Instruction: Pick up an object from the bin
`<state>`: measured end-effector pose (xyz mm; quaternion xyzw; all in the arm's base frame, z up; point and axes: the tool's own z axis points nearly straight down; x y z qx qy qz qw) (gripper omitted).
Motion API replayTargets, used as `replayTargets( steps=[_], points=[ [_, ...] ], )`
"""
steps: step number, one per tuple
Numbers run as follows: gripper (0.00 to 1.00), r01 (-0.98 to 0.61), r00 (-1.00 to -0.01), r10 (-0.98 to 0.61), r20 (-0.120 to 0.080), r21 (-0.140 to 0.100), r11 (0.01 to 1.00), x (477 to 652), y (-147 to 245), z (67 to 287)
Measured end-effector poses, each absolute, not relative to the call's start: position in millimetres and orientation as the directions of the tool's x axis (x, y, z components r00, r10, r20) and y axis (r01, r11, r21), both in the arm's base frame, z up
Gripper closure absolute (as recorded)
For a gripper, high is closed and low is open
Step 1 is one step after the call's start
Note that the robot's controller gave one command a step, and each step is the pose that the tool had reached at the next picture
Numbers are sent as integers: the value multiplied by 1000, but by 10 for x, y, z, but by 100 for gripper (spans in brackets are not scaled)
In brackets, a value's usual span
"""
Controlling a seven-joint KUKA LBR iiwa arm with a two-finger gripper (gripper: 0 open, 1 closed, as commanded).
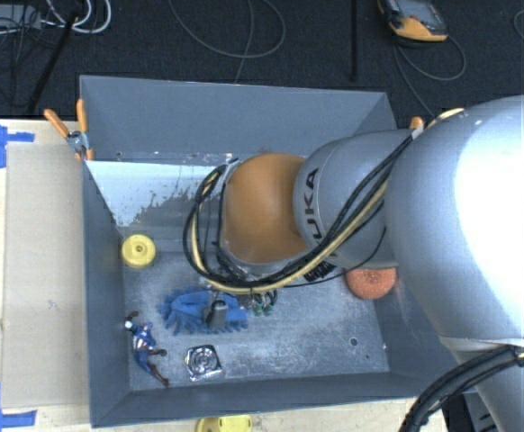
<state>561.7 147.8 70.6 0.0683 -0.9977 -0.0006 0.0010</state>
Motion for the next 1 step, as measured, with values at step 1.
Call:
replayTargets(
  steps=[1],
  points=[
    [100,-135,-991,-135,2,1,991,5617,1478,706]
  ],
)
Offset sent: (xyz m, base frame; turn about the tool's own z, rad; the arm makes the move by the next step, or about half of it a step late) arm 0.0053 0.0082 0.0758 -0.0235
